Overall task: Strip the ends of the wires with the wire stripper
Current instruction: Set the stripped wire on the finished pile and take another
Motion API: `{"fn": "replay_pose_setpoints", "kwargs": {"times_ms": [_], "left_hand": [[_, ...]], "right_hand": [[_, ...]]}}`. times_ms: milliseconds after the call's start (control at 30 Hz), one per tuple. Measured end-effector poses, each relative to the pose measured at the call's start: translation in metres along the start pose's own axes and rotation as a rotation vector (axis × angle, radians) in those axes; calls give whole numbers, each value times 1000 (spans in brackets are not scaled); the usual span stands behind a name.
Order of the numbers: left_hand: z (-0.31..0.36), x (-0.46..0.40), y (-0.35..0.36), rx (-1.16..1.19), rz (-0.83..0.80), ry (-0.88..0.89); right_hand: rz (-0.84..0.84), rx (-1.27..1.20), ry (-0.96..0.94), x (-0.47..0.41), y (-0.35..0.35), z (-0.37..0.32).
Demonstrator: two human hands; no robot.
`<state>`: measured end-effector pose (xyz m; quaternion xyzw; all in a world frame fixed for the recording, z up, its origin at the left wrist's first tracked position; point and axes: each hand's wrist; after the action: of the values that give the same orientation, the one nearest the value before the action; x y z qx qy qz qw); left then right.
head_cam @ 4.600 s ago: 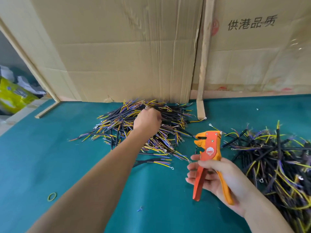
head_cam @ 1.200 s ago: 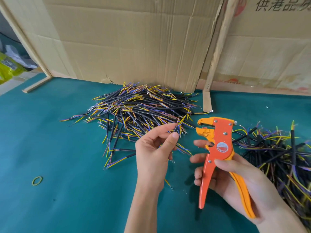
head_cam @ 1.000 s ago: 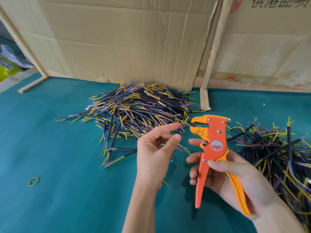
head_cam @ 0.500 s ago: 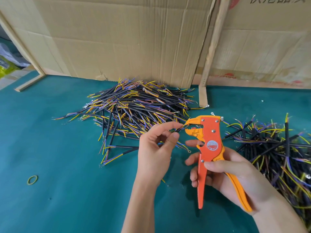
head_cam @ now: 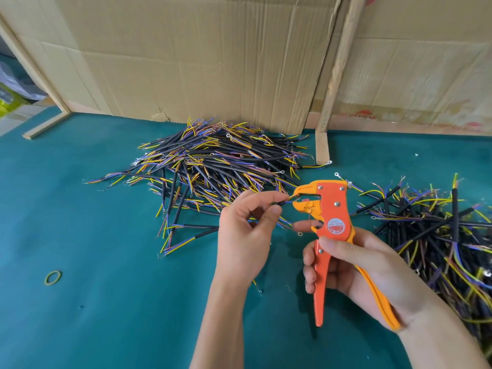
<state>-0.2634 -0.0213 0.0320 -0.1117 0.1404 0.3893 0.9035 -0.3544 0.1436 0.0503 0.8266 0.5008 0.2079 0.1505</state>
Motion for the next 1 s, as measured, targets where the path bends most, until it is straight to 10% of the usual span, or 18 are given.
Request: {"fn": "replay_pose_setpoints", "kwargs": {"times_ms": [1000], "left_hand": [[2, -1, 0, -23, 24, 13]], "right_hand": [[10, -53, 42, -2, 4, 4]]}}
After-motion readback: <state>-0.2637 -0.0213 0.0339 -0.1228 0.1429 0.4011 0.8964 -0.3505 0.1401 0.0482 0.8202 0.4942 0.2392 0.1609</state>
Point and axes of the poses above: each hand's wrist, its own x-axis away from the middle knuckle, its own y-axis out of the palm, z = x × y
